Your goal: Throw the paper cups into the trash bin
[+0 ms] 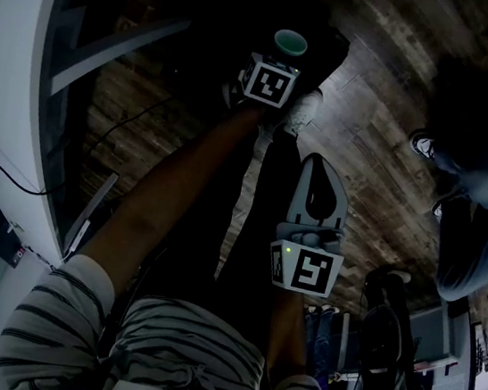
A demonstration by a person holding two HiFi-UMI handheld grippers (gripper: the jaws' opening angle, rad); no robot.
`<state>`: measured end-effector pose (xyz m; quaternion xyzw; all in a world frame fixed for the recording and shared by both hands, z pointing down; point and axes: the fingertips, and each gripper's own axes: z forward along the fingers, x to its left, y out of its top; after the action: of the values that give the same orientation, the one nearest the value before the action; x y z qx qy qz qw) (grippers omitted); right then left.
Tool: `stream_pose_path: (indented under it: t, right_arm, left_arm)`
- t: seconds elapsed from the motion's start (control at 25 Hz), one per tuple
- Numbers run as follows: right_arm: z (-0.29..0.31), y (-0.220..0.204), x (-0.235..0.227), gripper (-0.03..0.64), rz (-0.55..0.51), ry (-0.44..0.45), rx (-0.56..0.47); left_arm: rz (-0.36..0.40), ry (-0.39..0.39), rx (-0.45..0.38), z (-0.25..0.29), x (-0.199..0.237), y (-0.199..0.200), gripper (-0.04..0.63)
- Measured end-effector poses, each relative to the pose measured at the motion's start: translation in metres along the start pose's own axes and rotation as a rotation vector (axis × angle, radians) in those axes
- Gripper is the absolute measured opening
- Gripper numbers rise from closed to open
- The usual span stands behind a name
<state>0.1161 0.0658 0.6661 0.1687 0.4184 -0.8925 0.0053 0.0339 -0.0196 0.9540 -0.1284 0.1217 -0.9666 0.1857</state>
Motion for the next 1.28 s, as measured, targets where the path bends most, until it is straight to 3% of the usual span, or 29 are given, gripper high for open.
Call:
stream_pose_path:
  t: [0.8,1.28]
  right_arm:
    - [0.01,0.001,0.001,0.011,0.004,0.01,0.009]
    - [0.006,0.011,0.003,0.011,-0.002,0.009,-0.009]
  left_arm:
    - [-0.034,0.022,0.025,-0.003,0.011,0.005,0.279]
    - [-0.048,0.011,-0.012,-0.009,0.009,0.009,0.274]
